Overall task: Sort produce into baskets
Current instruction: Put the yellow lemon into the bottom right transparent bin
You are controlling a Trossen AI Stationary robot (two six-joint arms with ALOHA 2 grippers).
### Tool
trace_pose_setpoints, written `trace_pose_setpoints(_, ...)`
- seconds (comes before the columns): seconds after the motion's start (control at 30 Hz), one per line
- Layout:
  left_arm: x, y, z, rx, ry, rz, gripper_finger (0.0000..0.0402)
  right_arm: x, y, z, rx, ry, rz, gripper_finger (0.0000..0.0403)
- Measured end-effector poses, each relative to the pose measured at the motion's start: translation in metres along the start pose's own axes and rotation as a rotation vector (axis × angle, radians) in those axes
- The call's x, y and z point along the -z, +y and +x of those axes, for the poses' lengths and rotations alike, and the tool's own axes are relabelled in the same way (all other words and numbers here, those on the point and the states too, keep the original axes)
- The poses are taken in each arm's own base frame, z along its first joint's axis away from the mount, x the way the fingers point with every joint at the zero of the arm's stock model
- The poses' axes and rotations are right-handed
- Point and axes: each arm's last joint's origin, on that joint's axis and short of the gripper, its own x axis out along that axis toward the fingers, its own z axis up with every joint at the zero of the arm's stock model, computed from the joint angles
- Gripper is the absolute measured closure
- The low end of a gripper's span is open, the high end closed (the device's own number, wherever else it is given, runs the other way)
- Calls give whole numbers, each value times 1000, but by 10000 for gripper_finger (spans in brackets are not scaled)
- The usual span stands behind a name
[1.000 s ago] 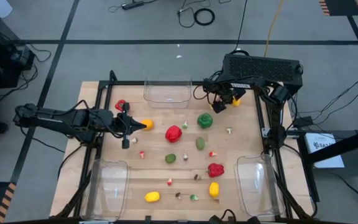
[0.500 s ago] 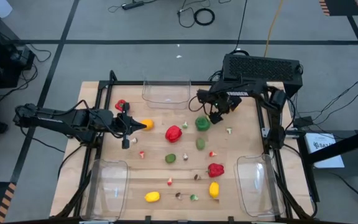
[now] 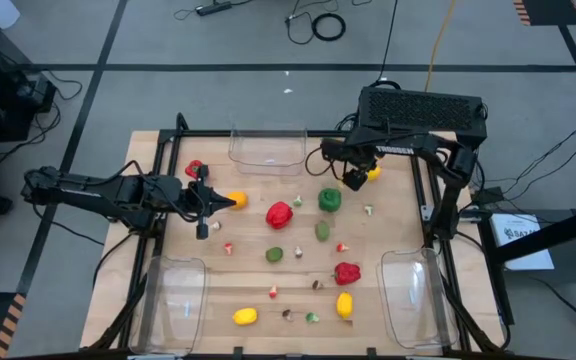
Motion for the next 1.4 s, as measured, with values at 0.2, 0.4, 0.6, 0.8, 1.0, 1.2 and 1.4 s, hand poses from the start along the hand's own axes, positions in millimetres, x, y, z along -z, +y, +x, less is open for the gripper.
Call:
trace_pose_setpoints(0.2, 0, 0, 0, 0, 0, 0, 400, -8, -9, 8, -79, 15, 175, 85)
trace_pose_setpoints(0.4, 0, 0, 0, 0, 1, 1, 400, -9, 1, 8, -93, -4, 58, 84)
trace_pose_setpoints(0.6, 0, 0, 0, 0, 1, 0, 400, -15, 6, 22, -97, 55, -26, 47)
trace_pose_setpoints(0.8, 0, 0, 0, 1, 2, -3, 400, -17, 10, 28, -102, 69, -81, 26)
trace_pose_setpoints(1.0, 0, 0, 0, 1, 3, 1, 400, -18, 7, 30, -130, 74, -188, 26)
trace_pose_setpoints(1.2, 0, 0, 0, 1, 3, 1, 400, -18, 6, 30, -141, 66, -323, 26)
trace_pose_setpoints(1.4, 0, 0, 0, 1, 3, 1, 400, -19, 9, 32, -133, 70, -397, 26)
